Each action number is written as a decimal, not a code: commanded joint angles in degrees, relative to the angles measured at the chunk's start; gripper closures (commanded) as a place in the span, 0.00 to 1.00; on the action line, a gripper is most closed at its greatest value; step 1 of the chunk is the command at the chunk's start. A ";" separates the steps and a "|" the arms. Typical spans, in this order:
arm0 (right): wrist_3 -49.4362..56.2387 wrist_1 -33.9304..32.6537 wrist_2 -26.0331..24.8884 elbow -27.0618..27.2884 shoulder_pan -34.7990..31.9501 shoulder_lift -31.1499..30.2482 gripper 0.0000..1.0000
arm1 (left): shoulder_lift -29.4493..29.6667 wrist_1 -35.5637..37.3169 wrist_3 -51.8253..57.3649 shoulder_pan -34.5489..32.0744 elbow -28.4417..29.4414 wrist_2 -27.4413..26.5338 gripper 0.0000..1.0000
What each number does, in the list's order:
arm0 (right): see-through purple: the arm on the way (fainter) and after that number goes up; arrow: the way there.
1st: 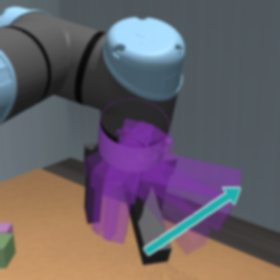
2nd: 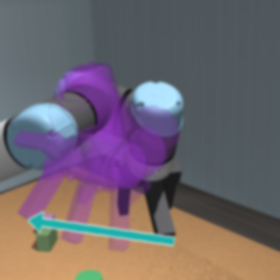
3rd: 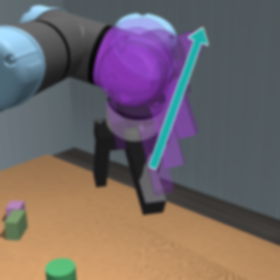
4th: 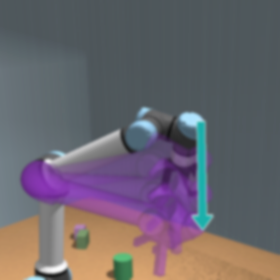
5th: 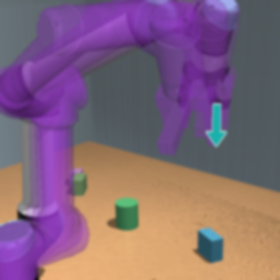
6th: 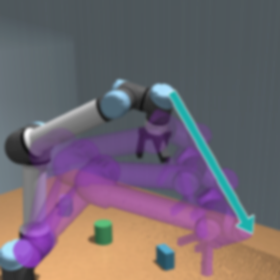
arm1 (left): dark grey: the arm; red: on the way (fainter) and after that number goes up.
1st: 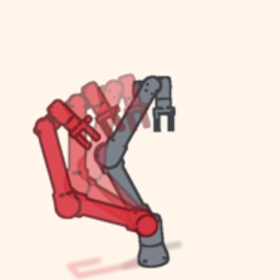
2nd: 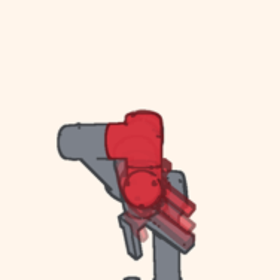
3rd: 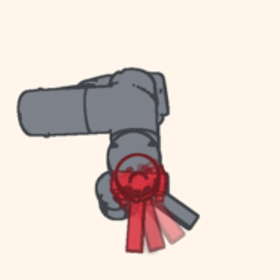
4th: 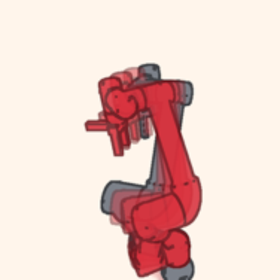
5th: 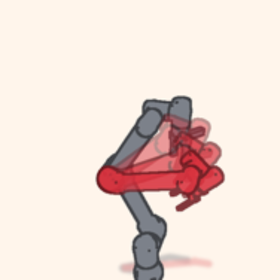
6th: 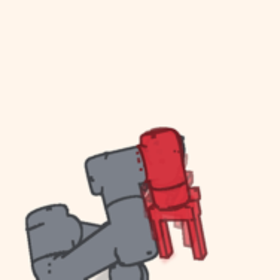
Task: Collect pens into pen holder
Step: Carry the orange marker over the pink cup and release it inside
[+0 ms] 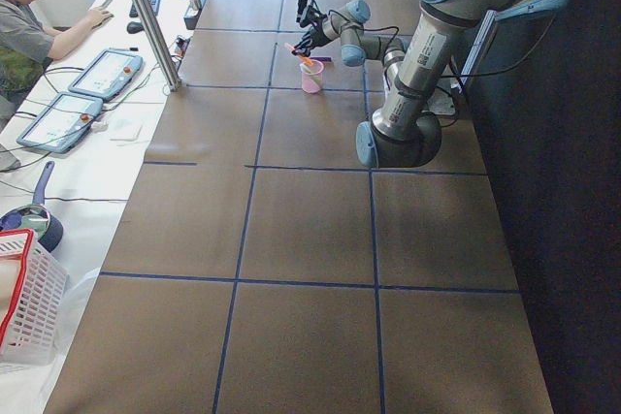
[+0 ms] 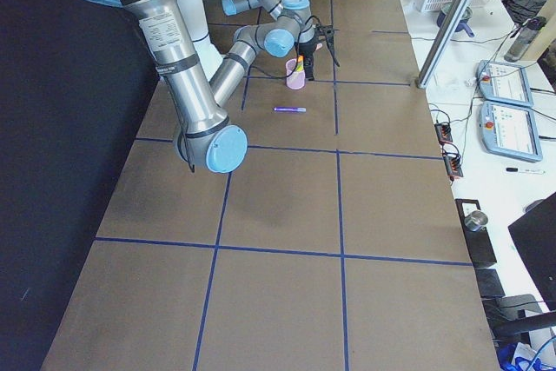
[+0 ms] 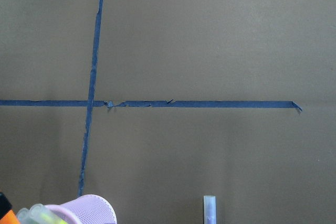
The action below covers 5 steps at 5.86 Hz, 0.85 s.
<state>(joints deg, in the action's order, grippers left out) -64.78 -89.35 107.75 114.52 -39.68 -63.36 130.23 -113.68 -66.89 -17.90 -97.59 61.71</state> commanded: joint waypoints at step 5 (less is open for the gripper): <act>0.01 0.32 0.00 0.00 -0.04 -0.45 0.00 | -0.14 0.13 0.00 1.37 -3.29 0.68 0.00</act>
<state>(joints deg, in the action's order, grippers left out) -64.82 -89.03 107.69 114.59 -39.66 -63.78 130.31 -113.68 -66.93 -16.47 -99.09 61.49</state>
